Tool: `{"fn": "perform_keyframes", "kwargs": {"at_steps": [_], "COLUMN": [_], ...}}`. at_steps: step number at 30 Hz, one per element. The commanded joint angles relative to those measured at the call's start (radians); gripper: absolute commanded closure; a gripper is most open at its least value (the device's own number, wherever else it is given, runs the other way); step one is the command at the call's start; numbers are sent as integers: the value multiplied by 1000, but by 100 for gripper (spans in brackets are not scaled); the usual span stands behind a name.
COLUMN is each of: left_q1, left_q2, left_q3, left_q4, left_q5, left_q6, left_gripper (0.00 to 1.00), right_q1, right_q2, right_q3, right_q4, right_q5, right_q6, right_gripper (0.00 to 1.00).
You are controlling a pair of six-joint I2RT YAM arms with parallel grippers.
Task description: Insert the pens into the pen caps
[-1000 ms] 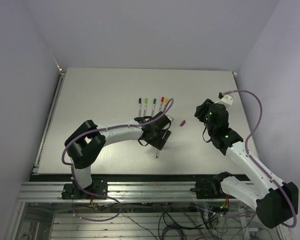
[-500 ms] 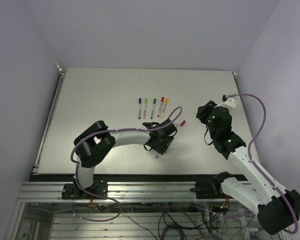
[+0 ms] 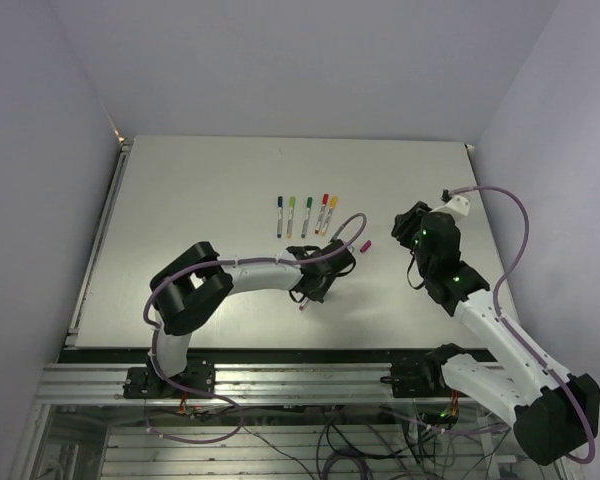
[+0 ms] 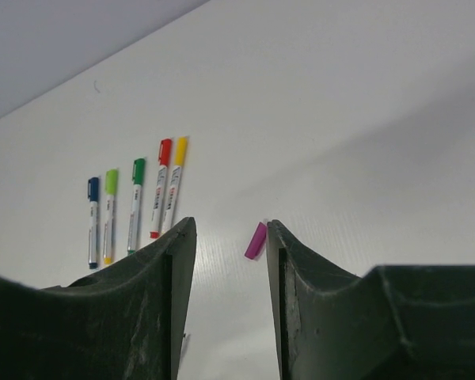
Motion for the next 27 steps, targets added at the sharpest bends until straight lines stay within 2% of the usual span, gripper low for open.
{"fn": "perform_keyframes", "kwargs": {"at_steps": [1, 5, 10, 14, 19, 27], "left_q1": [-3, 14, 121, 198, 217, 258], "left_q2": [42, 12, -80, -170, -218, -292], "left_q3": [-79, -93, -119, -133, -88, -145], "left_q4": [-43, -13, 52, 77, 39, 90], "left_q5": [16, 25, 74, 55, -14, 42], "left_q6": [-15, -23, -59, -56, -6, -40], "left_gripper": [93, 93, 93, 93, 93, 93], "right_q1": [0, 0, 2, 21, 75, 94], "right_q2": [56, 160, 289, 387, 516, 698], "right_q3": [41, 93, 140, 169, 221, 285], "right_q4": [-61, -159, -242, -266, -309, -276], "right_q5": [38, 43, -6, -19, 54, 44], "right_q6": [16, 35, 70, 103, 144, 164], "right_gripper": [61, 64, 66, 68, 69, 66]}}
